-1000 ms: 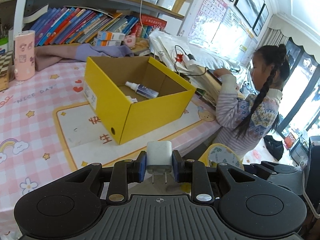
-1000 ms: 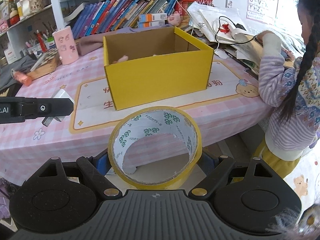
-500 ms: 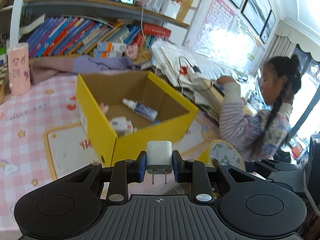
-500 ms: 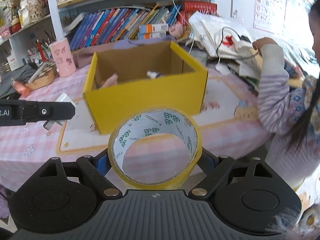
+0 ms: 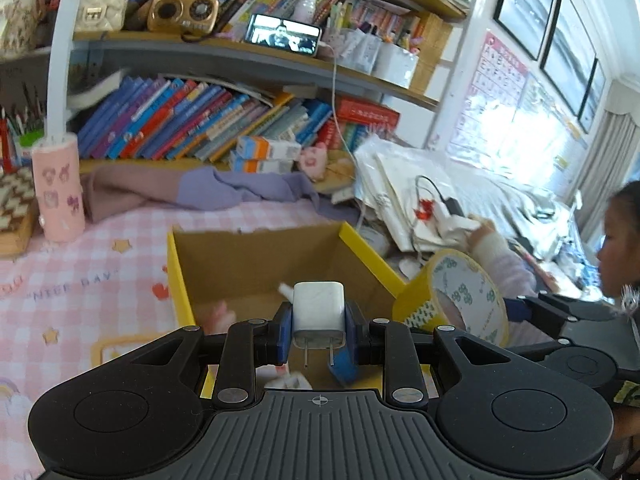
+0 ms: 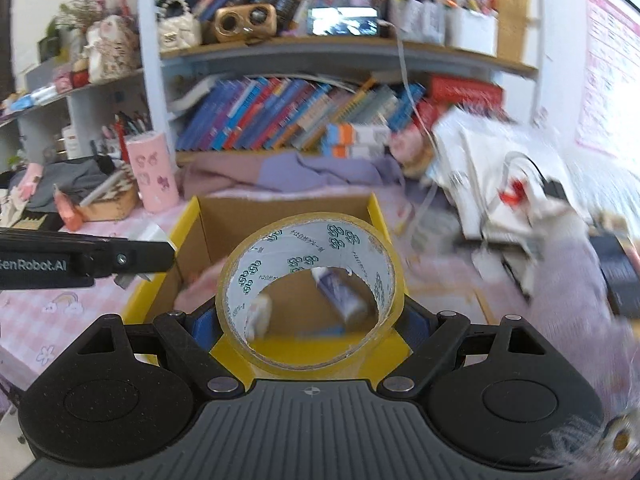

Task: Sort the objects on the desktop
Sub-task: 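Lower both tools into the yellow box and open them, releasing tape and plug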

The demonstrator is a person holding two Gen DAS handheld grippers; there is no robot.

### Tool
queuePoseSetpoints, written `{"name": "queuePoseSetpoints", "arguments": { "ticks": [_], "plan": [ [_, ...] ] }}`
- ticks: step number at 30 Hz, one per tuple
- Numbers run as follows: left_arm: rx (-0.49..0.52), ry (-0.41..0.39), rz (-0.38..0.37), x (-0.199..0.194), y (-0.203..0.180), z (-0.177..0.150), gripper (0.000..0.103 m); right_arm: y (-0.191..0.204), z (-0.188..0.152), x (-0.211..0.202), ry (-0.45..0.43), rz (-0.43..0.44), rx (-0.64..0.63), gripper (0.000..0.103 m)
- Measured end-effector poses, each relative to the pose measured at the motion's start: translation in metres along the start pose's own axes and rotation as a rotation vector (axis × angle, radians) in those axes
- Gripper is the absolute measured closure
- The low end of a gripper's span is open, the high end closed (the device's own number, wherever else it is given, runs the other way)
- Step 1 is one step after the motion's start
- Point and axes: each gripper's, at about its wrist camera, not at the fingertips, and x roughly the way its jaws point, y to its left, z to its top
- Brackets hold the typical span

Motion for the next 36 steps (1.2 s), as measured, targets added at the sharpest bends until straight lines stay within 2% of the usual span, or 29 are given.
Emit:
{"name": "queuePoseSetpoints", "arguments": {
  "ticks": [7,13,17,23,36],
  "plan": [
    [0.046,0.011,0.095,0.042,-0.003,0.025,0.078,-0.007,0.027,0.055,-0.025,0.025,-0.122,0.018],
    [0.087,0.105,0.150,0.094,-0.003,0.028,0.078,0.002,0.033,0.109,0.097,0.093,-0.258,0.018],
    [0.073,0.184,0.154,0.126,-0.002,0.027,0.078,0.009,0.033,0.138,0.206,0.135,-0.341,0.018],
    [0.065,0.254,0.181,0.159,0.002,0.029,0.078,0.018,0.032,0.172,0.329,0.159,-0.430,0.018],
    [0.104,0.374,0.223,0.192,0.009,0.022,0.077,0.025,0.024,0.195,0.428,0.198,-0.558,0.017]
  ]
}}
